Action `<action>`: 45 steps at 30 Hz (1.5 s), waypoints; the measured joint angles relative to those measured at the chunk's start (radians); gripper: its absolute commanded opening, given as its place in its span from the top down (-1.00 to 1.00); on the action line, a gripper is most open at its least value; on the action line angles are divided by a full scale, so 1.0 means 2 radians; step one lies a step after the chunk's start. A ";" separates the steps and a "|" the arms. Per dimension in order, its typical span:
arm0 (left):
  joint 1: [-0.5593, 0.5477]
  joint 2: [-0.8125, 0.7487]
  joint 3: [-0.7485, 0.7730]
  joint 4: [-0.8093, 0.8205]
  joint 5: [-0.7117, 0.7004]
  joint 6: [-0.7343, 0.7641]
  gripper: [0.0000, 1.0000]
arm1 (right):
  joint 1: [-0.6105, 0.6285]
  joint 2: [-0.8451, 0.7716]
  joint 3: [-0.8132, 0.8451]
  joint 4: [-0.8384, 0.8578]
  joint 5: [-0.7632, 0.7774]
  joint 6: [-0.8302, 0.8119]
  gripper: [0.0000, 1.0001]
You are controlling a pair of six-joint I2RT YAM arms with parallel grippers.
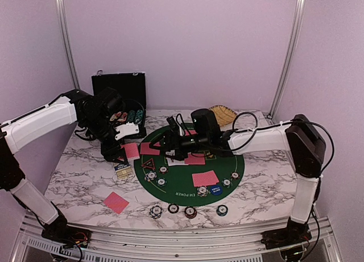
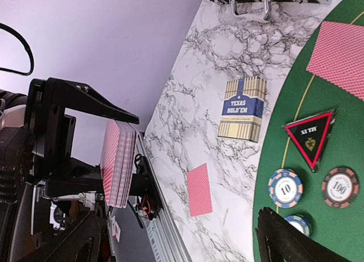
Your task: Distribute texas hold em gaming equipment
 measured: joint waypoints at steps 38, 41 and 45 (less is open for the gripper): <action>0.000 0.000 -0.002 -0.002 0.008 0.000 1.00 | 0.049 0.172 0.121 0.168 -0.043 0.154 -0.62; 0.000 0.000 -0.003 -0.002 0.008 0.000 1.00 | 0.043 0.160 0.102 0.174 -0.043 0.154 -0.55; 0.000 0.000 -0.003 -0.002 0.008 0.000 1.00 | 0.035 0.145 0.081 0.177 -0.045 0.153 -0.44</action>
